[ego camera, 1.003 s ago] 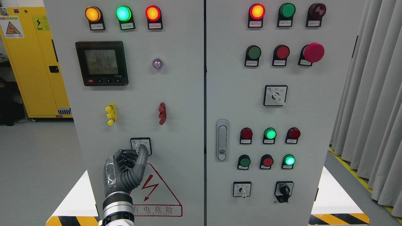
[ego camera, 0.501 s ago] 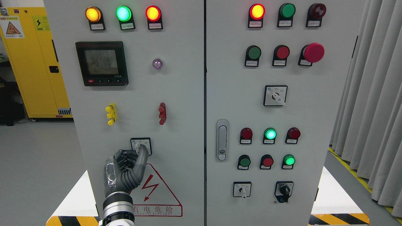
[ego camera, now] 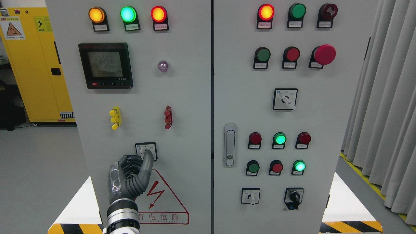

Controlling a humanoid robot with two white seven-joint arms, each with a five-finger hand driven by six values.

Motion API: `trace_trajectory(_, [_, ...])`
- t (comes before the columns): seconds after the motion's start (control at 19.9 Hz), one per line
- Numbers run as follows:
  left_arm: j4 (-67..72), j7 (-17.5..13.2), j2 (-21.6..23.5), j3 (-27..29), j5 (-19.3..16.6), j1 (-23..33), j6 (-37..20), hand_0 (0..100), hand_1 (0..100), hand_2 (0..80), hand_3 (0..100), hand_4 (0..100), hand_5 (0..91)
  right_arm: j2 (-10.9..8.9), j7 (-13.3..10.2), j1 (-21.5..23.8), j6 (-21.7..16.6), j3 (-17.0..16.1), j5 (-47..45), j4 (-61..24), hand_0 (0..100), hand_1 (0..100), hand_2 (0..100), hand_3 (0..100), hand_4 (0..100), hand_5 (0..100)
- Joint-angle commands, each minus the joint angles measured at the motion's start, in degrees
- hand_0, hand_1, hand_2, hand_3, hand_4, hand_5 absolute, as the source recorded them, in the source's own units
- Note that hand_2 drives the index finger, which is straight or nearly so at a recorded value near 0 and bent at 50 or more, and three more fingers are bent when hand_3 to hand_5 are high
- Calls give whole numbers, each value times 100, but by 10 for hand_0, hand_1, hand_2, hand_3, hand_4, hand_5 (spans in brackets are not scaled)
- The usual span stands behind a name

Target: Turn on light switch 1

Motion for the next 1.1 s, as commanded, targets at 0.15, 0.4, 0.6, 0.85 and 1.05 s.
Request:
trace_trajectory(0.15, [20,-32,0,-16,2,0,-9,493,555,663,907,881,834,0,5,0,-3,0,0,0,0,500,40,0,0,0])
trace_trajectory(0.4, [20,-24,0,-16,2,0,-44,495,546,658,908,882,834,0,5,0,-3,0,0,0,0,500,40,0,0,0])
trace_trajectory(0.6, [29,-24,0,-16,2,0,-44,501,539,651,908,882,835,0,5,0,-3,0,0,0,0,500,40,0,0,0])
trace_trajectory(0.85, [20,-24,0,-16,2,0,-44,496,501,649,907,881,835,0,5,0,-3,0,0,0,0,500,40,0,0,0])
trace_trajectory(1.05, [20,-24,0,-16,2,0,-44,440,478,649,906,880,835,0,5,0,-3,0,0,0,0,500,40,0,0,0])
